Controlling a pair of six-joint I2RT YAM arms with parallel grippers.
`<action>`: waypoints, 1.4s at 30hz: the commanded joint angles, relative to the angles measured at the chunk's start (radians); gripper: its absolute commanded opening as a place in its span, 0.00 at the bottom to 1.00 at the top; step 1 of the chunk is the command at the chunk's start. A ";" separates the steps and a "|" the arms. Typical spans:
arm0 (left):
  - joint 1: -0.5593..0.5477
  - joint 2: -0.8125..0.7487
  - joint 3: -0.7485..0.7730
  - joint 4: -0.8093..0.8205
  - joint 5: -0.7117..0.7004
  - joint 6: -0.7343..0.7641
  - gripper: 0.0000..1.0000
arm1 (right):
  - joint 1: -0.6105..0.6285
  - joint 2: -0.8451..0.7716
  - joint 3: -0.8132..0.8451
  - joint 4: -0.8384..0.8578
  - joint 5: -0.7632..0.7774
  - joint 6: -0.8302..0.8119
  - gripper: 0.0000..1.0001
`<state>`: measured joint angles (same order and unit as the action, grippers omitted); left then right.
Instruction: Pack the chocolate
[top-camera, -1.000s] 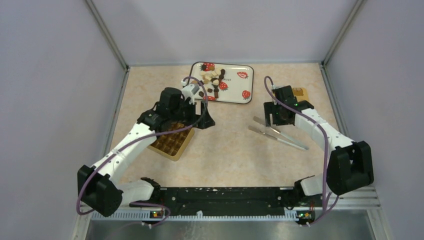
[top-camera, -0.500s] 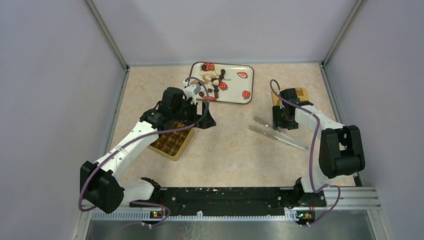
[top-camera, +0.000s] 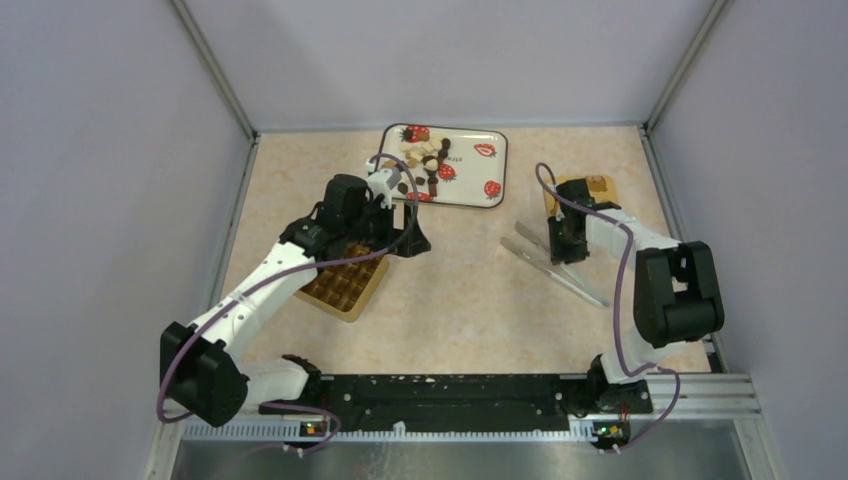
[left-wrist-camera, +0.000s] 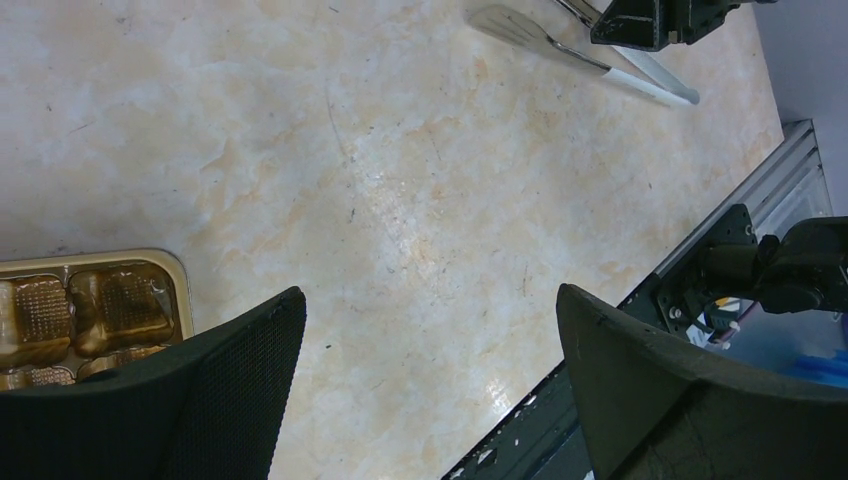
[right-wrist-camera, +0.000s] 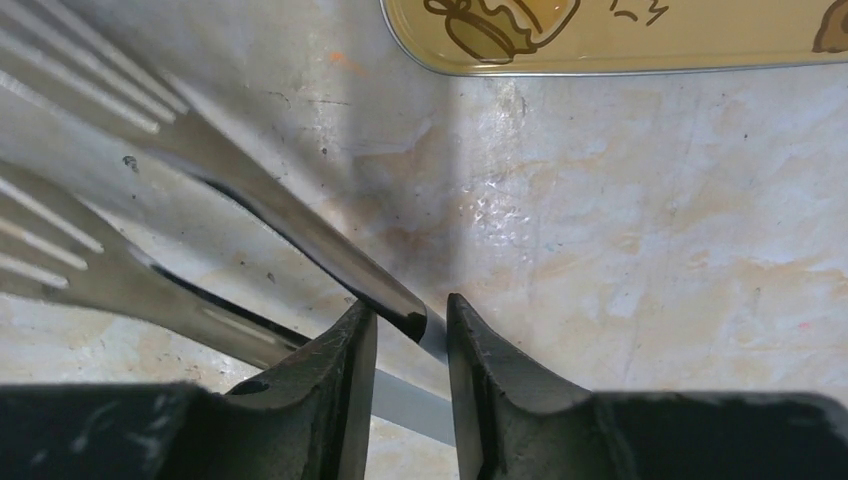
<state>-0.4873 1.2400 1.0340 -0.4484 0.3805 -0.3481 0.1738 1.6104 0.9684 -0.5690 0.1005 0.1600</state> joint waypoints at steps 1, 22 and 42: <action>-0.004 -0.015 0.005 0.029 -0.020 0.026 0.99 | 0.002 -0.005 -0.012 -0.005 -0.044 0.010 0.27; -0.006 -0.055 0.042 -0.041 -0.142 0.071 0.99 | 0.339 -0.142 -0.072 0.259 0.004 1.026 0.00; -0.007 -0.155 -0.017 -0.054 -0.221 0.061 0.99 | 0.526 0.028 0.100 0.186 0.034 1.325 0.49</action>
<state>-0.4885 1.1206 1.0237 -0.5156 0.1986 -0.2859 0.6960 1.6672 1.0363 -0.4179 0.1513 1.5040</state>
